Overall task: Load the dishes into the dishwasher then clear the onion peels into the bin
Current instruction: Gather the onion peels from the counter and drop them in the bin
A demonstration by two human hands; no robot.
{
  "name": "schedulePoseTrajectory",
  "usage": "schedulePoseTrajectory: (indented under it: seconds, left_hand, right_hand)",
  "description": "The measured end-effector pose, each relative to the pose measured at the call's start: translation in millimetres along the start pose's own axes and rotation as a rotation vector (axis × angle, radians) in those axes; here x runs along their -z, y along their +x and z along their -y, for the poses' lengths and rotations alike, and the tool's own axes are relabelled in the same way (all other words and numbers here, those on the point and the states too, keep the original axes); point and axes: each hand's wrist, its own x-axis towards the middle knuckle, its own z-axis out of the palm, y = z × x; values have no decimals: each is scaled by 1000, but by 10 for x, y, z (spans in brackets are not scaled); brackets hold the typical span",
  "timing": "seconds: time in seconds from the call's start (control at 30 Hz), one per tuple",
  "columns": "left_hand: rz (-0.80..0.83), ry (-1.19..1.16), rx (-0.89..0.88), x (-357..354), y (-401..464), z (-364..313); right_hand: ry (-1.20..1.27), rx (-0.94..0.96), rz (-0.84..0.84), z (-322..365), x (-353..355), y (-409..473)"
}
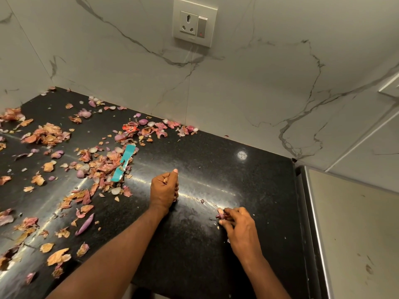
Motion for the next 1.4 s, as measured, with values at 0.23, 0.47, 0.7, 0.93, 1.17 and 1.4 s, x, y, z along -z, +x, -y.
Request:
schedulePoseTrajectory:
  seconds: [0.23,0.47,0.7,0.93,1.17,1.4]
  left_hand:
    - [-6,-15,13,33,-14,-17]
    - [16,-37,21,62,-24,6]
    - [67,-62,40,78,18,4]
    - [143,-53,44,136,20,14]
    - [222,-13,48,260,-51,3]
    - [217,-37,62,638,-388,68]
  right_hand:
    - [-136,180,97,70,-167,14]
    - [-255,331,-31,-97,-74,-135]
    - [-399,171,-50,-143,-109,-513]
    - [-426,-61,-48,154,-62,-497]
    - [405,-540,-373,5,142,-427]
    - [1377,-690,-389,-16,294,-501]
